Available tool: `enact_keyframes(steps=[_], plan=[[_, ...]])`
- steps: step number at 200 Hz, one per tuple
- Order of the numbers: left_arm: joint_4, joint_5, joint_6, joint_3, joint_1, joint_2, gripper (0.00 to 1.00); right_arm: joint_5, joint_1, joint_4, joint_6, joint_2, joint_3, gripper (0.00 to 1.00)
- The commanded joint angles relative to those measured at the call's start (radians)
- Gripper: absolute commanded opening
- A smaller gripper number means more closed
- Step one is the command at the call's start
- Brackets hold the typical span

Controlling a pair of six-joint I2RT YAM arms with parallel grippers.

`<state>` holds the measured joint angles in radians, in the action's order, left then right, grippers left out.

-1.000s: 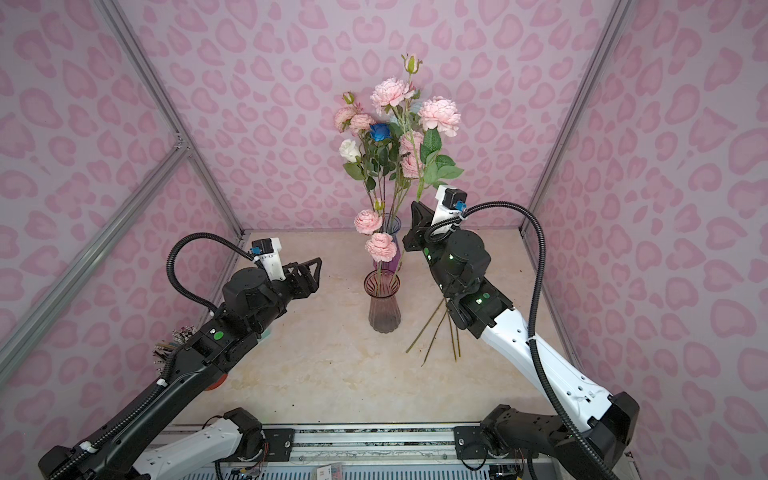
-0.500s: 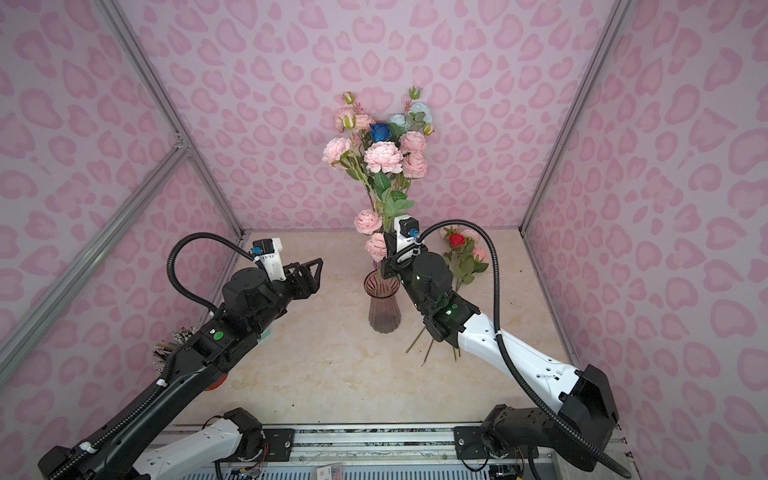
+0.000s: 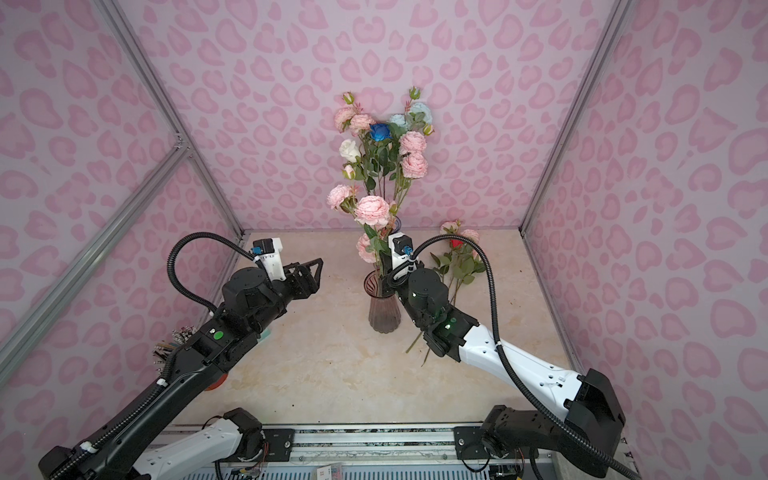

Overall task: Arrange the flowers into the vase
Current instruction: 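Lower the stems into the mauve vase and open the right gripper, then close the right gripper on pile stems while the left gripper nears the mauve vase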

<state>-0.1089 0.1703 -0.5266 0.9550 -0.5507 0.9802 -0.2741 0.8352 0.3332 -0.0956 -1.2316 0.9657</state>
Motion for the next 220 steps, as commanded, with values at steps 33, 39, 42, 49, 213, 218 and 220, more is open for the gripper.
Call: enact_keyframes(steps=[33, 39, 42, 49, 213, 218, 220], plan=[[0.026, -0.009, -0.005, -0.002, 0.002, 0.002, 0.76, -0.028, 0.035, -0.046, -0.021, 0.073, -0.018, 0.29], [0.025, -0.008, -0.005, -0.003, 0.001, 0.002, 0.76, -0.027, 0.039, -0.058, -0.020, 0.080, -0.015, 0.31], [0.025, -0.008, -0.006, -0.003, 0.001, 0.002, 0.76, -0.027, 0.042, -0.061, -0.020, 0.083, -0.016, 0.31], [0.025, -0.008, -0.006, -0.003, 0.001, 0.002, 0.76, -0.029, 0.048, -0.069, -0.018, 0.092, -0.015, 0.32], [0.035, -0.087, -0.021, 0.000, 0.001, 0.022, 0.75, -0.165, 0.040, -0.186, -0.053, 0.310, -0.080, 0.39], [0.038, -0.109, -0.022, 0.002, 0.001, 0.025, 0.75, -0.172, 0.028, -0.195, -0.061, 0.321, -0.088, 0.39], [0.040, -0.118, -0.024, 0.002, 0.001, 0.025, 0.75, -0.176, 0.023, -0.199, -0.064, 0.326, -0.092, 0.39]])
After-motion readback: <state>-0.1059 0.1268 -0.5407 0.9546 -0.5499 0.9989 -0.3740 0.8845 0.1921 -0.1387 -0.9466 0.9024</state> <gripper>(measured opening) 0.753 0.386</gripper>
